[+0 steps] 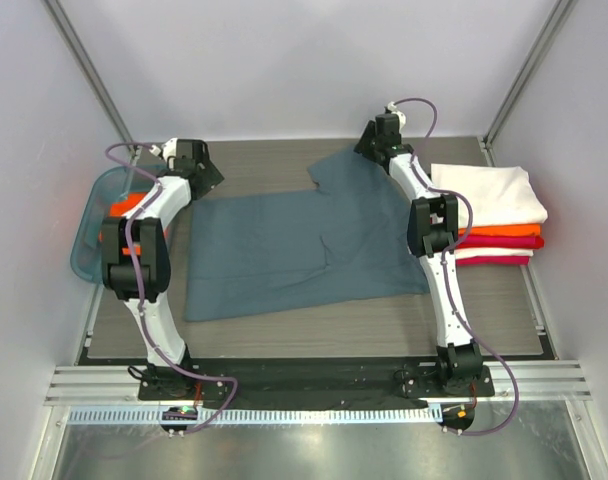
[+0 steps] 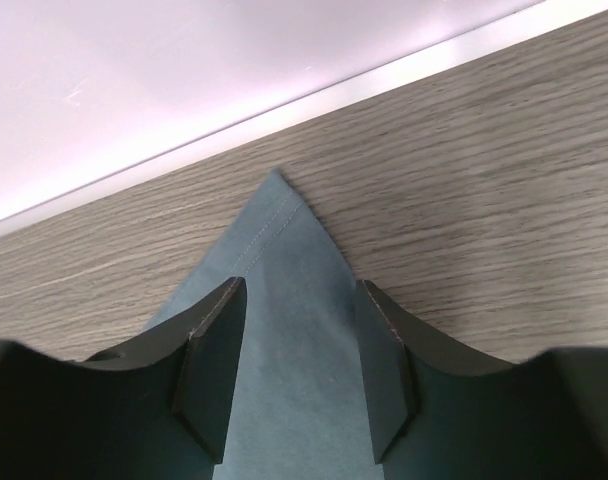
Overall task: Fold and stack the t-shirts
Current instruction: Fold the tshirt
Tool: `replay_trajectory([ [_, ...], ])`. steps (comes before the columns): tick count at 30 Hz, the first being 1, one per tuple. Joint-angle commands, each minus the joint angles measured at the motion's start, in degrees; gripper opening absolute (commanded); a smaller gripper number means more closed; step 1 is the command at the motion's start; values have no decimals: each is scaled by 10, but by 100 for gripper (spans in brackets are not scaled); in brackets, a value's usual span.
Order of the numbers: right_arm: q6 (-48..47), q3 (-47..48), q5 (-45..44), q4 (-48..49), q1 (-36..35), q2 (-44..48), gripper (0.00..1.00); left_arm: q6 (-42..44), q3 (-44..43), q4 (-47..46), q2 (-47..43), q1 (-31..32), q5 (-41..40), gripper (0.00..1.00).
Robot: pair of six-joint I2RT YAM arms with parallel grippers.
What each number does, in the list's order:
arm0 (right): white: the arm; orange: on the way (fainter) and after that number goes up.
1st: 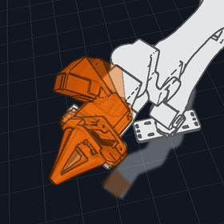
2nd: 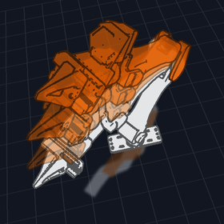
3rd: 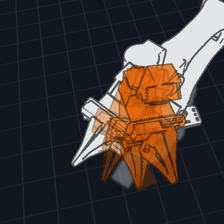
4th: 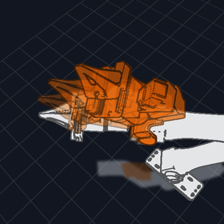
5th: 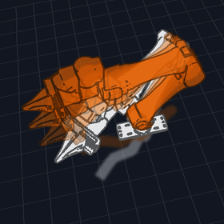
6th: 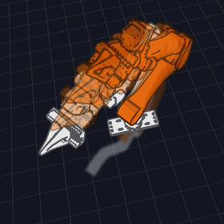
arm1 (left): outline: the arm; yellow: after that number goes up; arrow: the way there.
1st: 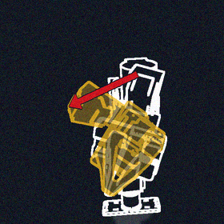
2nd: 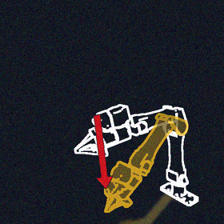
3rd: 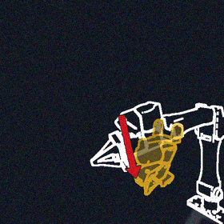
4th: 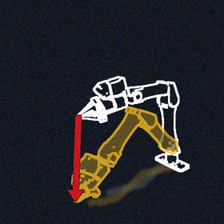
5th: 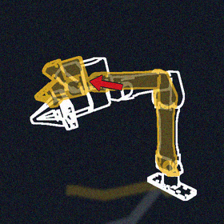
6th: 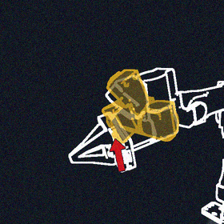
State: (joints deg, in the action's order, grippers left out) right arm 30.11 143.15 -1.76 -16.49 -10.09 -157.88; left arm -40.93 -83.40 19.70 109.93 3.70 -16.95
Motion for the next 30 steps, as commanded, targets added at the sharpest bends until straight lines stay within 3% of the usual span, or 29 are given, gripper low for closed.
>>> replay_trajectory([
  [1, 21, 20, 10, 5, -3, 0, 52, 12, -41, 16, 14, -5, 0, 88],
  [11, 30, 2, -3, 6, 2, 15, 3, 16, -114, 84, 80, -18, 10, 82],
  [13, 30, 1, 0, 6, 9, 19, 2, 18, -126, 90, 86, -18, 4, 82],
  [14, 29, 0, 3, 8, 11, 20, 9, 19, -129, 94, 92, -18, 3, 81],
  [17, 14, -3, -2, 7, 12, 24, 52, 19, -141, 102, 103, -18, -2, 81],
  [23, 6, -7, 3, -5, 12, 15, 58, 17, -150, 103, 109, -18, -4, 82],
  [30, -13, -16, 9, -26, 9, 10, 56, 22, -156, 111, 116, -18, -13, 82],
])
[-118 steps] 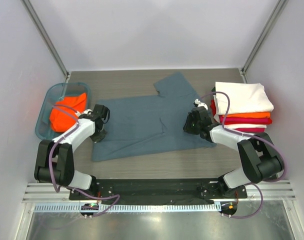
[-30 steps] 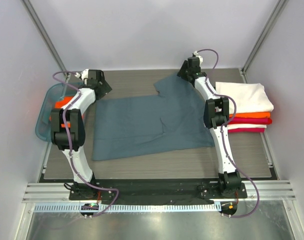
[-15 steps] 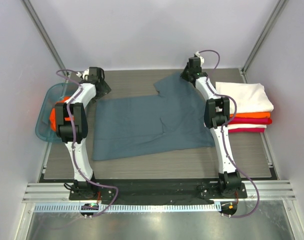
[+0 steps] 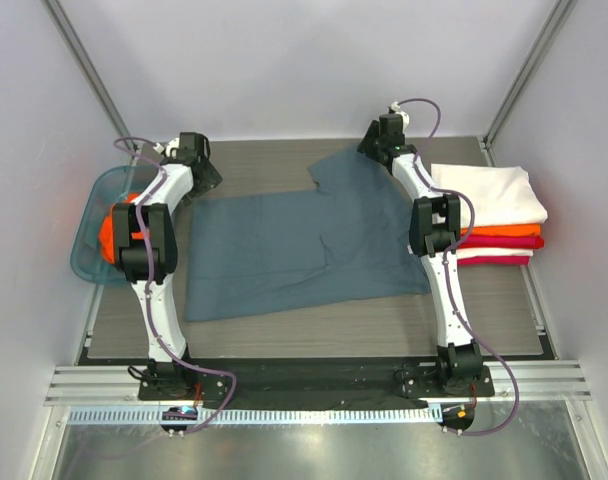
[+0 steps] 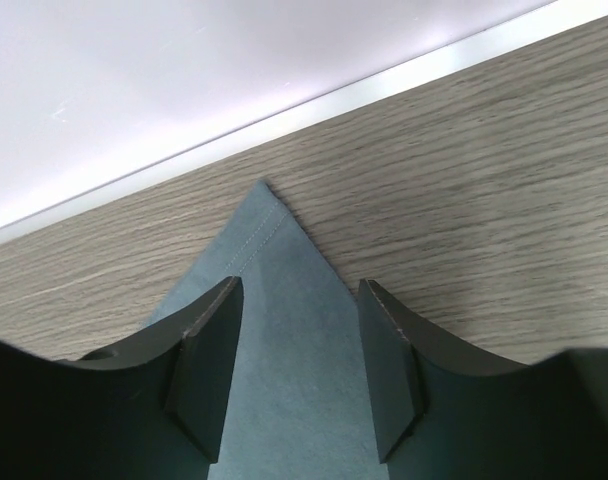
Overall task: Fold and stack the t-shirts
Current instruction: Fold the tshirt
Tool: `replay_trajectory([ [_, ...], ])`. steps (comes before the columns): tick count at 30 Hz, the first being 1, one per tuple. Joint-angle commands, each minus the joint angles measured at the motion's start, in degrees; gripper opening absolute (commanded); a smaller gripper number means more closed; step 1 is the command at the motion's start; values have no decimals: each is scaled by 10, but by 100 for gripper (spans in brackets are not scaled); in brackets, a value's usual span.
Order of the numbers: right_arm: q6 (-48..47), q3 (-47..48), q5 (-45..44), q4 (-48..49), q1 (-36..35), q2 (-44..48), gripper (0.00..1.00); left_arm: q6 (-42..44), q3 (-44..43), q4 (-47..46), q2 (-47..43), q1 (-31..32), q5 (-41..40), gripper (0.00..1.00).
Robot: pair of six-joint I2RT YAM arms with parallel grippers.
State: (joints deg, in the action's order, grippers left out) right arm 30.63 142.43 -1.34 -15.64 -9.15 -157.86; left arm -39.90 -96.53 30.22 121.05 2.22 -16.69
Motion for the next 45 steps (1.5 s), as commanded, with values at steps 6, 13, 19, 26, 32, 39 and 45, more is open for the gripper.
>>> replay_trajectory([
  [6, -27, -10, 6, -67, -17, 5, 54, 14, -36, 18, 9, -4, -26, 81],
  [13, -20, -21, 28, -69, -25, 5, 45, 19, -38, 20, 4, -4, -30, 82],
  [19, -22, -23, -4, -69, -24, 17, 18, 17, -39, 23, 13, -10, -19, 81],
  [26, -31, -25, -9, -68, -11, 34, 1, 27, -60, 33, 30, -11, -28, 77],
  [32, -31, -40, 6, -63, -4, 52, 1, 32, -94, 49, 57, -11, -32, 66],
  [39, -29, -54, 6, -55, -3, 65, 1, 26, -82, 56, 63, -11, -51, 64],
  [45, -25, -68, 26, -53, -2, 77, 1, 22, -75, 54, 76, -10, -51, 63],
])
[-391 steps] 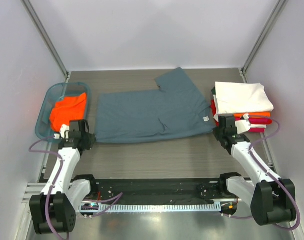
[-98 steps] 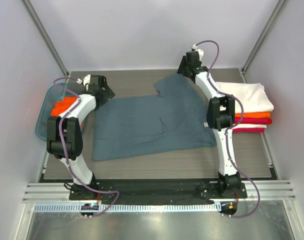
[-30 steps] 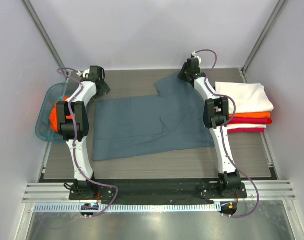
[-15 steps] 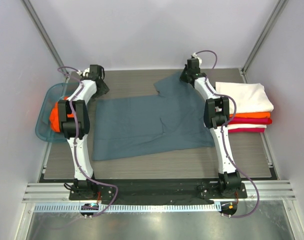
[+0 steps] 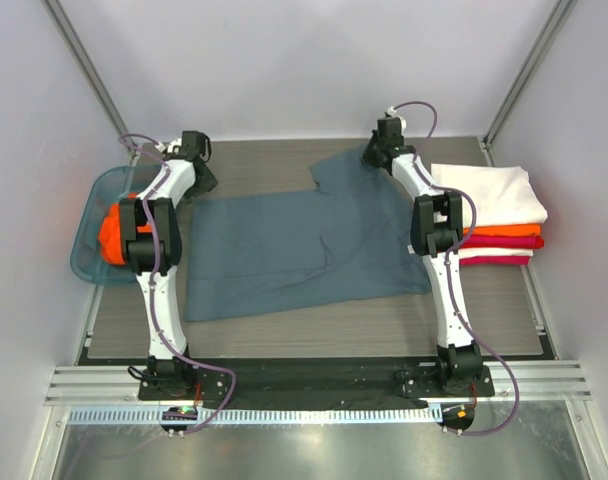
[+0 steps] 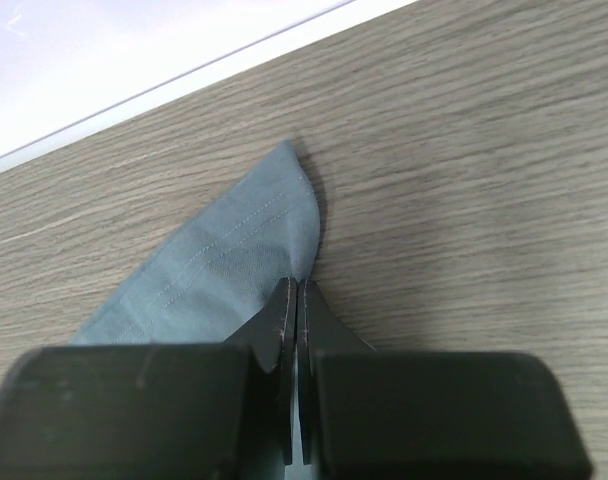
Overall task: Fold and stack the t-shirts
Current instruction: Fold the tshirt
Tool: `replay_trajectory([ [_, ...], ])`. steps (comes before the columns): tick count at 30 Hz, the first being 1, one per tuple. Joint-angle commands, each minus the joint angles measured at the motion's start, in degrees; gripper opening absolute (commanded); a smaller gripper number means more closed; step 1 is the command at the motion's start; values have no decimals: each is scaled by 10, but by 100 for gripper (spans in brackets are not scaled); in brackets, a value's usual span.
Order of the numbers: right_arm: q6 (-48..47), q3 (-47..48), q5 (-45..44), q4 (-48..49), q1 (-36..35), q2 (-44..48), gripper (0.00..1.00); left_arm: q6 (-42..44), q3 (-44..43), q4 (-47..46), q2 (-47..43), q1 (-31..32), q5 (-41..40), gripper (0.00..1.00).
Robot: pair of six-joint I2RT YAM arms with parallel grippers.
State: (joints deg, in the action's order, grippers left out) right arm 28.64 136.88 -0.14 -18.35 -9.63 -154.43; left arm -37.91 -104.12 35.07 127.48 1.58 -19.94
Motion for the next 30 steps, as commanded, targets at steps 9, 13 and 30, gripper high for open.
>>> replay_trajectory([
  [9, -5, -42, 17, -21, 5, 64, 1, -4, -8, 14, 29, -4, -18, 49],
  [13, -3, -50, 20, -20, 7, 73, 1, -6, -15, 25, 35, -4, -19, 38],
  [30, -10, -97, 40, -10, 22, 138, 1, 10, -16, 32, -5, 11, -40, 0],
])
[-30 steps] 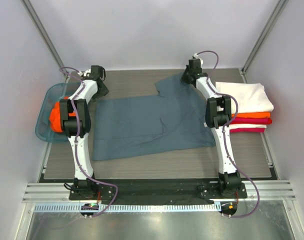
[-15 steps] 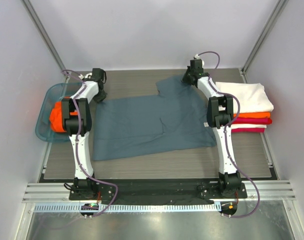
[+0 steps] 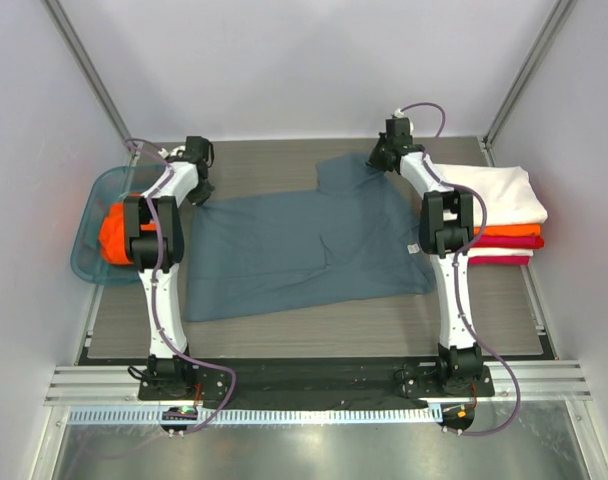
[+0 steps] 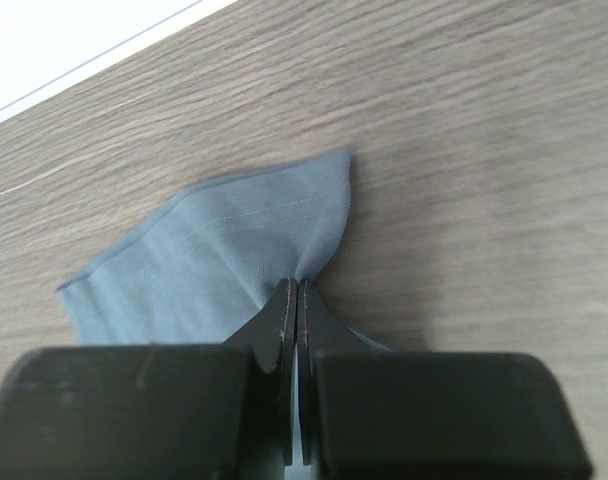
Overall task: Fold and stack the t-shirts
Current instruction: Fold the tshirt
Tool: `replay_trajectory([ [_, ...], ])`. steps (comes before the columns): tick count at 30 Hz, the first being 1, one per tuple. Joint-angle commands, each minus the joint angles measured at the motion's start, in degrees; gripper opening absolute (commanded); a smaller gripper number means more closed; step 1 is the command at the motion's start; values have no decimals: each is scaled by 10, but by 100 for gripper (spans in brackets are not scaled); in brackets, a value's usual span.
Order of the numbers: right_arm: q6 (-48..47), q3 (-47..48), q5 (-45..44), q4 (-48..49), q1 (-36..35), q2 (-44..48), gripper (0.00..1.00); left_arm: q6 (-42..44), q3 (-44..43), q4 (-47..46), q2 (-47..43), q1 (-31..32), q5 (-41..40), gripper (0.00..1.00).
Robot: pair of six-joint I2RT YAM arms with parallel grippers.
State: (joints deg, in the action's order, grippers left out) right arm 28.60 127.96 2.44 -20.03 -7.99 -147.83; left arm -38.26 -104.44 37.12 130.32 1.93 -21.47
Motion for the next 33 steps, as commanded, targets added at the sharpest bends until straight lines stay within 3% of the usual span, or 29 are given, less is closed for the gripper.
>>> replay_trajectory([
  [1, -10, -22, 21, 10, 6, 86, 1, 14, -12, 12, -35, 10, -29, 0],
  [20, -28, -164, 45, 40, 12, 237, 1, 17, 56, 6, -138, 21, -88, 0],
  [26, -28, -226, 42, 41, 12, 297, 1, 7, 155, -61, -197, 22, -83, 0],
  [33, -37, -287, 34, 42, 14, 363, 1, 0, 207, -95, -227, 22, -59, 0],
])
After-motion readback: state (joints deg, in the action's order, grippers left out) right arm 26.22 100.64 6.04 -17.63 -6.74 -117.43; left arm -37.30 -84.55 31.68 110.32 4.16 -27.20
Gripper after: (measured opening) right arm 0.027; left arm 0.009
